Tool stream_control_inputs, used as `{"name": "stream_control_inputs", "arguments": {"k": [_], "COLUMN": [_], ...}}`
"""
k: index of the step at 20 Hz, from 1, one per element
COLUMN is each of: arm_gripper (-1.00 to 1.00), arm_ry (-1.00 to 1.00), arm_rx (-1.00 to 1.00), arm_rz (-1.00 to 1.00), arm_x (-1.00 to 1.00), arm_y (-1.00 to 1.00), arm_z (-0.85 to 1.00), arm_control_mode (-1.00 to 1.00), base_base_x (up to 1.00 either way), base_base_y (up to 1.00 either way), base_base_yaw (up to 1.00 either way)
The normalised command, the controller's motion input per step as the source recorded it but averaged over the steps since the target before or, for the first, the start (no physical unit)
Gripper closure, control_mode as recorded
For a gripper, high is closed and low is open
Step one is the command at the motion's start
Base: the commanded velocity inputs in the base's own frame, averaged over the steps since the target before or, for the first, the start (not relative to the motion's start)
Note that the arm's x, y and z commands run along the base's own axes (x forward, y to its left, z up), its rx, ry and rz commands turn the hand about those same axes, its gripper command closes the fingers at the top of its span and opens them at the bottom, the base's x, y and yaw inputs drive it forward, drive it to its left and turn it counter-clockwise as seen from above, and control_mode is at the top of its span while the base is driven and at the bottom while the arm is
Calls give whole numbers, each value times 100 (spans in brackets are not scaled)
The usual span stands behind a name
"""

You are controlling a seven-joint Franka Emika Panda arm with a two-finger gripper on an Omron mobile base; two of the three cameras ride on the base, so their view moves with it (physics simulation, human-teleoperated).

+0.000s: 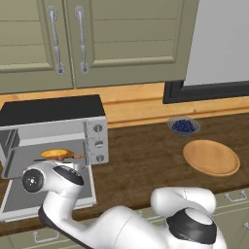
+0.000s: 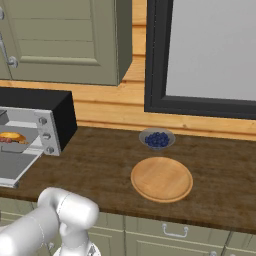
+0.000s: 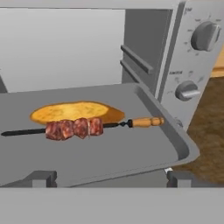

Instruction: Pick up the kebab skewer and baguette bread, and place them inside the toaster oven. Close the toaster oven door and start by setting the timer.

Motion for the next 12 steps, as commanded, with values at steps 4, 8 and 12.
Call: {"name": "stream_control_inputs", "arguments": {"k": [4,8,12], "arm_gripper": [-100,-100,-100], "arm_ry": [2,0,0], "arm_rx": [0,0,0], "arm_rz": [13,8,4], "arm_x": [0,4,11], "arm_y": [0,0,0], "arm_z": [-29,-20,-20], "arm_control_mode": [-100,-100,-100], "base_base_x": [0,0,0], "base_base_y": [0,0,0], "base_base_yaw": [0,0,0]}}
